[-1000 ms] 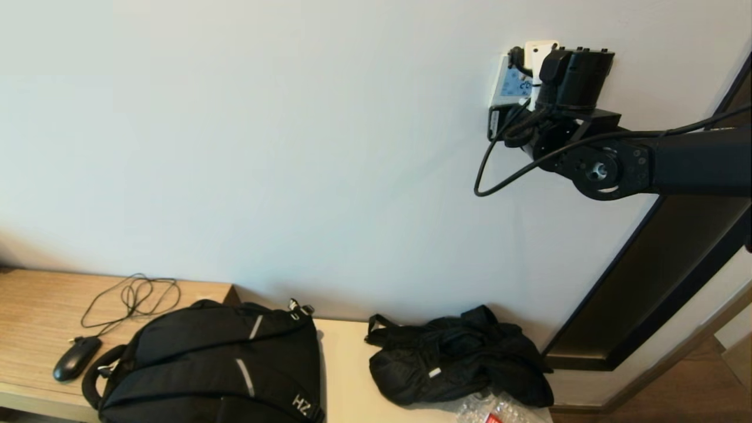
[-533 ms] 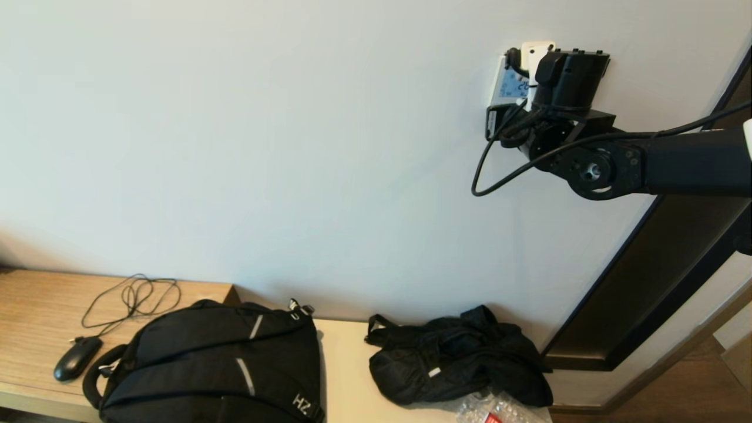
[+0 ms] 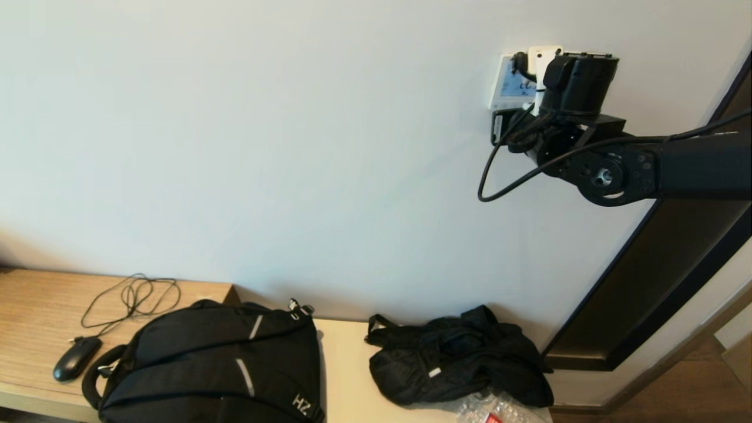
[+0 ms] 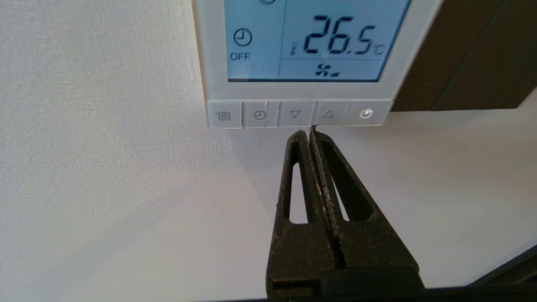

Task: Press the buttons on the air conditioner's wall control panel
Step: Press the temperature decrease button, then turn off the central air conditioner

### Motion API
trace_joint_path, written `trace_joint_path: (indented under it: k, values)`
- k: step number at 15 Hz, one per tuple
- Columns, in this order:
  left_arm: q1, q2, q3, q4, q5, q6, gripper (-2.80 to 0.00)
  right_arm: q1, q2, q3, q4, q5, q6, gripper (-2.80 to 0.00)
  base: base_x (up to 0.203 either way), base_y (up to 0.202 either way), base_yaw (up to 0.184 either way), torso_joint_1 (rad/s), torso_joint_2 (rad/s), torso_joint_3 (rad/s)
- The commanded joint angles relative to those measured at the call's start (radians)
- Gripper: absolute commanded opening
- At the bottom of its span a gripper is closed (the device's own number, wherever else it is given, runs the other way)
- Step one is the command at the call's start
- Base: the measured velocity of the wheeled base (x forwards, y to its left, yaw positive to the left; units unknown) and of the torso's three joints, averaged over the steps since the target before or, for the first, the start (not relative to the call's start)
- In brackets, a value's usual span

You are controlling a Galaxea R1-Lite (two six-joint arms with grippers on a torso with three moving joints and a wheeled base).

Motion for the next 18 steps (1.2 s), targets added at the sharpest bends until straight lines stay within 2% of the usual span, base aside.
trace_joint_path:
  k: [1, 6, 13, 18]
  values:
    - [0.0, -0.002, 0.0, 0.0, 0.0, 0.0, -2.8, -0.002, -0.072, 0.051, -0.009, -0.002, -0.002, -2.8, 0.0, 0.0, 0.0, 0.0, 0.0, 0.0]
    - [0.0, -0.002, 0.0, 0.0, 0.0, 0.0, -2.8, -0.01, -0.315, 0.269, -0.017, -0.002, 0.0, -2.8, 0.0, 0.0, 0.0, 0.0, 0.0, 0.0]
    - [0.0, -0.002, 0.0, 0.0, 0.0, 0.001, -2.8, -0.101, -0.82, 0.719, -0.004, 0.01, -0.013, -2.8, 0.0, 0.0, 0.0, 0.0, 0.0, 0.0]
    - [0.0, -0.002, 0.0, 0.0, 0.0, 0.0, -2.8, -0.126, -1.124, 1.069, -0.002, -0.012, -0.009, -2.8, 0.0, 0.0, 0.0, 0.0, 0.0, 0.0]
